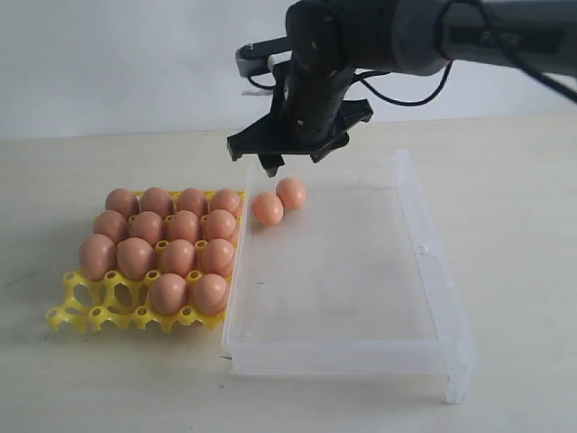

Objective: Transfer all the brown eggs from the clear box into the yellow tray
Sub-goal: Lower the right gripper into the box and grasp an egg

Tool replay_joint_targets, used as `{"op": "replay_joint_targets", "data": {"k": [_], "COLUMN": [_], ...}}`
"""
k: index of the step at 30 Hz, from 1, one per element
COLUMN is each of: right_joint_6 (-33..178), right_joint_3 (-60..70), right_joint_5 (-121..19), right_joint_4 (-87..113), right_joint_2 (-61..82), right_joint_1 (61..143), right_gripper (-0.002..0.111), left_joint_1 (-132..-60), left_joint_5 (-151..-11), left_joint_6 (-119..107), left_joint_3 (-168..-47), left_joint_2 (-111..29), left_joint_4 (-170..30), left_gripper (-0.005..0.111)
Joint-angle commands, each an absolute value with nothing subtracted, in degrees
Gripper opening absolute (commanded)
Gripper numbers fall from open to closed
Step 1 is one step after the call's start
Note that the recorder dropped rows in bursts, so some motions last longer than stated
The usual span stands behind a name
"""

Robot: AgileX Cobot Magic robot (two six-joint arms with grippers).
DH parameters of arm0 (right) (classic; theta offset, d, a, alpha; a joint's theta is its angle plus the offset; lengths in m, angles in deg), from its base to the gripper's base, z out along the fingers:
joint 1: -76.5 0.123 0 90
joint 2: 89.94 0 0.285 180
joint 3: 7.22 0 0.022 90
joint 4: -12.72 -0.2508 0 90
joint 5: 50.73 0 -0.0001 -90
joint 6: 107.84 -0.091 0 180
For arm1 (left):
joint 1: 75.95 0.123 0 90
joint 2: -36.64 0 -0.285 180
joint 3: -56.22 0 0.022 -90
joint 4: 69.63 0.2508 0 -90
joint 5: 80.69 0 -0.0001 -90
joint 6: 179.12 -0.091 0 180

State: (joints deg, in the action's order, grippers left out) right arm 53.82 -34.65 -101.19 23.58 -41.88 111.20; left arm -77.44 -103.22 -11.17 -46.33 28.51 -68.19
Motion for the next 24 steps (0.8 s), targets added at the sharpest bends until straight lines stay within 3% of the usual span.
{"op": "replay_joint_targets", "data": {"k": [1, 9, 24], "right_joint_6": [53.7, 50.3, 48.6], "right_joint_3": [-43.3, -53.6, -54.4], "right_joint_5": [-107.7, -109.2, -105.5], "right_joint_4": [22.3, 23.3, 23.2], "right_joint_2": [-48.0, -55.6, -60.6], "right_joint_1": [110.6, 109.5, 107.7], "right_gripper": [0.061, 0.061, 0.059], "left_joint_1": [-77.8, -77.8, -77.8], "left_joint_5": [-102.9, -102.9, -102.9], "left_joint_6": [-10.8, -10.8, -10.8], "left_joint_3": [-46.6, -46.6, -46.6], "left_joint_2": [28.9, 28.9, 28.9], "left_joint_4": [-68.2, -68.2, -68.2], "left_gripper": [0.000, 0.000, 0.000]}}
